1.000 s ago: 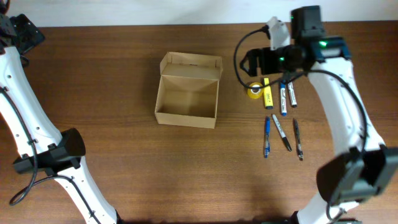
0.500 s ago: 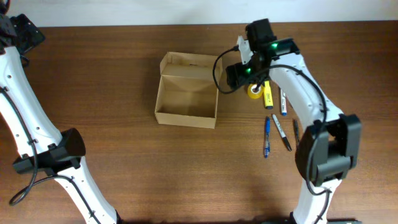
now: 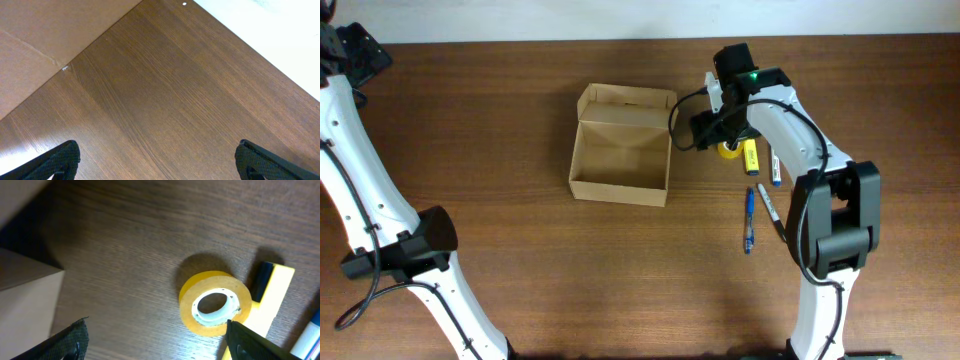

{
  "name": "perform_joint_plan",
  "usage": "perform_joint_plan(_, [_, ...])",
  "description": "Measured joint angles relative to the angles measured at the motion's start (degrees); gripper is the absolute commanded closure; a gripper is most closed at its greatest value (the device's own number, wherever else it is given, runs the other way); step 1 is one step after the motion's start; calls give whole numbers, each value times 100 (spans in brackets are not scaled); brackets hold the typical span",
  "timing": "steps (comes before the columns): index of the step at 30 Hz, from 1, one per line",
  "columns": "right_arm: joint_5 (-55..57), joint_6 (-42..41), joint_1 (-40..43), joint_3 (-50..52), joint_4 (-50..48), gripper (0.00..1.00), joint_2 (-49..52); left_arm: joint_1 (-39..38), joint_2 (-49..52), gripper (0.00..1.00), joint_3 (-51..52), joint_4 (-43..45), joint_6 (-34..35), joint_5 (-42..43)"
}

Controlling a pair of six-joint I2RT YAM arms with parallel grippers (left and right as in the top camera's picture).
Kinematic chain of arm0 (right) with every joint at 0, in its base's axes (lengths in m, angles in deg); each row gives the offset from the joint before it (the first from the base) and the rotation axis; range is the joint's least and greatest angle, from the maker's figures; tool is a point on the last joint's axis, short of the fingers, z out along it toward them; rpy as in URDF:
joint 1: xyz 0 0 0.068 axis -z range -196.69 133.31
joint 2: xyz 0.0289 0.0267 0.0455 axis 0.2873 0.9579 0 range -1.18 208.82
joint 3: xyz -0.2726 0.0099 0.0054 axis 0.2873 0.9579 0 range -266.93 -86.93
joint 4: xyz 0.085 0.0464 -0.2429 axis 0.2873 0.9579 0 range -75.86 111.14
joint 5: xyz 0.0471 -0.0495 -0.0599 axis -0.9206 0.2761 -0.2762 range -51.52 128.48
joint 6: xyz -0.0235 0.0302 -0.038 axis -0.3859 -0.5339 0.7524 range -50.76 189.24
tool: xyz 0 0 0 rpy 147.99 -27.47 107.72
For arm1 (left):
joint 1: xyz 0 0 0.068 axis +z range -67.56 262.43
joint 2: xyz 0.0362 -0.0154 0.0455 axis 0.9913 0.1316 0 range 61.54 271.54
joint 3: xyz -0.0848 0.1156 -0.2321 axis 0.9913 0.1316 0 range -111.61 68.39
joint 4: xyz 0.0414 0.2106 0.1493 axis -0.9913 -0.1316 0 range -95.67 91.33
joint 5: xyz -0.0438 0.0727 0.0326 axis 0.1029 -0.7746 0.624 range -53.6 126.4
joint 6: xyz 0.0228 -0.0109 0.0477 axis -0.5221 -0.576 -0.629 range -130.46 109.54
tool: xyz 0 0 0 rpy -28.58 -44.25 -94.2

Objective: Pack container
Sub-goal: 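Reach the right gripper down and grasp the clear tape roll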

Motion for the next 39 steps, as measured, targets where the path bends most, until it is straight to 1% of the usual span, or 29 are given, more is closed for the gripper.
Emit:
perform_joint_plan(3, [0,4,63,0,0,20,162,0,0,0,0,0,0,0])
perform_joint_plan(7, [2,4,94,0,-17,24,356,0,0,0,0,0,0,0])
perform_joint_plan(11, [2,2,94,0,-59,25,474,0,0,0,0,0,0,0])
perform_joint_plan(13, [0,2,94,0,-92,32,505,2,0,0,0,0,0,0])
perform_joint_plan(14, [0,-7,94,0,-103,37,516,2,0,0,0,0,0,0])
perform_joint_plan(19, [15,20,94,0,-162,40,570,2,0,0,0,0,0,0])
perform_joint_plan(21, [22,20,94,0,-177,46,573,0,0,0,0,0,0,0])
perform_joint_plan(30, [98,37,94,-13,-107,48,643,2,0,0,0,0,0,0])
perform_joint_plan(31, [114,28,94,-28,-59,51,654,0,0,0,0,0,0,0])
perform_joint_plan(32, [131,20,94,-39,-28,56,664,2,0,0,0,0,0,0])
perform_joint_plan(36, [236,-11,105,-55,52,89,695,2,0,0,0,0,0,0])
perform_joint_plan(37, [249,-63,105,-59,70,94,697,2,0,0,0,0,0,0])
perform_joint_plan(38, [247,-74,116,-72,92,96,702,2,0,0,0,0,0,0])
perform_joint_plan(39, [251,-74,116,-90,111,96,699,0,0,0,0,0,0,0])
